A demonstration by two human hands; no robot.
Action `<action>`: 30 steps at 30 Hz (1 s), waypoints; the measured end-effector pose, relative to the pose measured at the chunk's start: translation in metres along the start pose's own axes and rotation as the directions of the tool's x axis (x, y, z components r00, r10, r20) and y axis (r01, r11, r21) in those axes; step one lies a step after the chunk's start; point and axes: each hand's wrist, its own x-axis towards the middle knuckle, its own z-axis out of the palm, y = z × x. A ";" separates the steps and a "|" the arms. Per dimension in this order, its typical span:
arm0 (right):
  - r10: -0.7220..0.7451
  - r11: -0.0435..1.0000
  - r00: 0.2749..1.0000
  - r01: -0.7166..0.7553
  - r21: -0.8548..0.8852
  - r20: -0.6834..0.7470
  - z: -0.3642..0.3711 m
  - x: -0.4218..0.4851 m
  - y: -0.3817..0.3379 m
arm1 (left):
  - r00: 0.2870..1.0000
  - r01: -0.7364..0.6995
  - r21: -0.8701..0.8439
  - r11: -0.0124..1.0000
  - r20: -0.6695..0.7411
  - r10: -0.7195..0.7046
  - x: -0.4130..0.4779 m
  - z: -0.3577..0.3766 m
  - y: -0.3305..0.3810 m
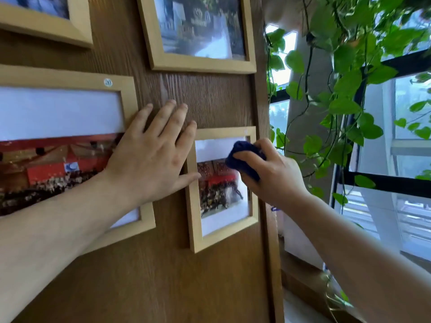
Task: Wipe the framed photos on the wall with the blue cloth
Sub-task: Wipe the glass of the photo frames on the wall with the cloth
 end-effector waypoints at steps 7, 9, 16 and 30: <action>-0.053 0.997 0.986 0.062 0.052 -0.160 -0.024 0.112 -0.007 | 0.988 0.074 0.084 0.994 -0.142 -0.062 0.041 -0.031 -0.059; -0.001 0.994 0.985 0.021 0.112 -0.174 -0.031 0.142 -0.010 | 0.981 0.120 0.086 0.989 -0.160 -0.106 0.056 -0.041 -0.077; 0.034 0.982 0.969 0.014 0.190 -0.245 -0.045 0.218 -0.036 | 0.949 0.295 0.100 0.950 -0.145 -0.279 0.092 -0.067 -0.123; 0.187 0.982 0.961 -0.187 0.021 -0.204 -0.030 0.258 0.013 | 0.940 0.325 0.251 0.912 0.020 -0.340 0.108 -0.053 -0.122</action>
